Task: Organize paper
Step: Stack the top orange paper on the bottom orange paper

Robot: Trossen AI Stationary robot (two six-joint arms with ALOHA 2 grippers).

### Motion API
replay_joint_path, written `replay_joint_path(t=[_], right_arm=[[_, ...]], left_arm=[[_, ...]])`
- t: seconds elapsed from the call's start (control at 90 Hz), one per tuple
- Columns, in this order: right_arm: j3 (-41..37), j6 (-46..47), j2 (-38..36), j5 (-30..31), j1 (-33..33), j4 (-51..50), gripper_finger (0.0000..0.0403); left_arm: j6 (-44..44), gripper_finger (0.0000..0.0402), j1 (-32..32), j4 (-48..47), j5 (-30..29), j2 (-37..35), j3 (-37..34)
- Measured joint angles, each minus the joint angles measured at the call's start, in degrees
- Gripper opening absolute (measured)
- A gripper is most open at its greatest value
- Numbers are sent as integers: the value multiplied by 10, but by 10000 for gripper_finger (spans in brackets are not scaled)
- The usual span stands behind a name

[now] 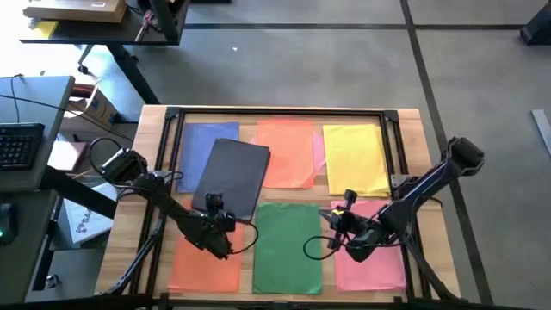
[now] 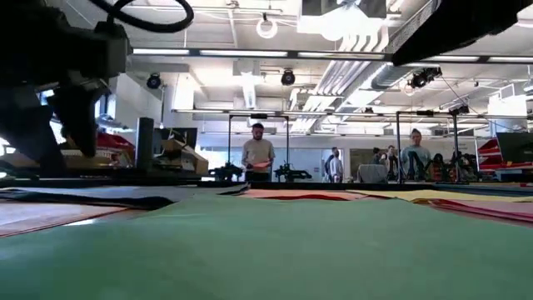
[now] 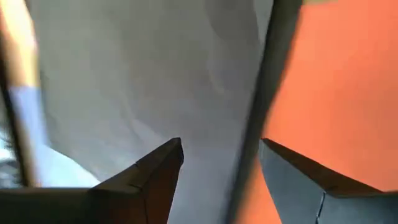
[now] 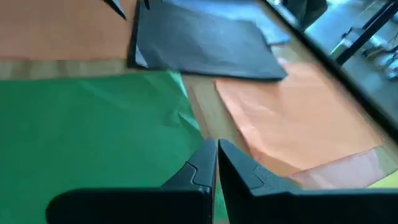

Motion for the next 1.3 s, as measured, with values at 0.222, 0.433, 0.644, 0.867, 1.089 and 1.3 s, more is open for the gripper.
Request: replay_joint_path(t=[0.222,0.433,0.644,0.867,1.089,1.3], right_arm=[[0,-86,62,-122,-90,21,46],[0,-267,114,-213,-199,113,138],[0,-416,177,-222,-280,164,188],[2,-506,223,-215,-312,199,183],[2,-522,232,-180,-323,205,169],[1,-522,234,-156,-332,203,144]], left_arm=[[-165,204,-16,15,8,0,-6],[-252,182,-32,146,51,0,-6],[-261,166,-50,169,-9,0,-5],[-245,163,-51,168,-21,0,-5],[-235,163,-51,168,-43,0,-5],[-230,163,-51,169,-44,0,-5]])
